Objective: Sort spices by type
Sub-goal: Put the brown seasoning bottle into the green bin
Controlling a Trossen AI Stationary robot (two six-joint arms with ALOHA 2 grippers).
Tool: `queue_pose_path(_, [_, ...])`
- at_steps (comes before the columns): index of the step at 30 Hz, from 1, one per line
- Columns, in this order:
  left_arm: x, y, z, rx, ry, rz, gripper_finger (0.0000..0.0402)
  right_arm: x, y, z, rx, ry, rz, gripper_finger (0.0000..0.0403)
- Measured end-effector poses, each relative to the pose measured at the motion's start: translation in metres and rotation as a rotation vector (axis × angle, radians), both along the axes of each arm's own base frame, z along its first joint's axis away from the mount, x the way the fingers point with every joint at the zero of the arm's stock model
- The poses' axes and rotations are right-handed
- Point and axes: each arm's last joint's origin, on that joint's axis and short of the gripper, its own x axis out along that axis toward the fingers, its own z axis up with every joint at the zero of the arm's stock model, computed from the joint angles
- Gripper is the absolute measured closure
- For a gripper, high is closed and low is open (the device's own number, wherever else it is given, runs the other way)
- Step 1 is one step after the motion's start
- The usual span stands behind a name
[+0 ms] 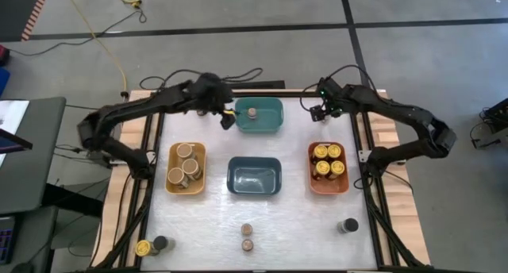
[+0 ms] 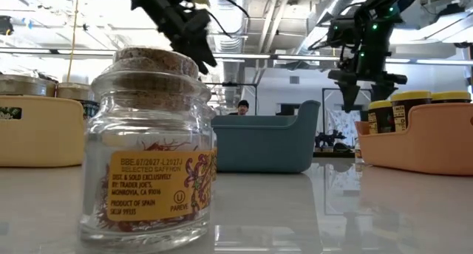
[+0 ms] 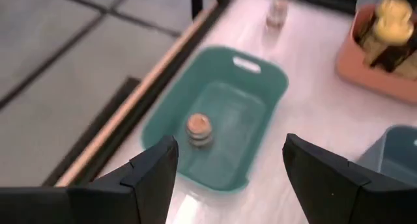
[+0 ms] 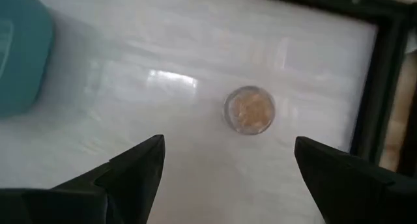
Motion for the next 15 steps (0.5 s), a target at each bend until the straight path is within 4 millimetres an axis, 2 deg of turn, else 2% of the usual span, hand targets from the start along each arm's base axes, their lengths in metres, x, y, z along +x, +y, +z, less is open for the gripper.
queue_pose_path(8, [-0.062,-0.019,0.011,0.093,-0.156,0.053,0.0136,0.000,-0.014,-0.023,0.128,0.066,-0.092,0.0035])
queue_pose_path(15, [-0.090,-0.030,0.018,0.117,-0.193,0.077,0.0136,-0.001,-0.034,-0.041,0.145,0.078,-0.153,0.0035])
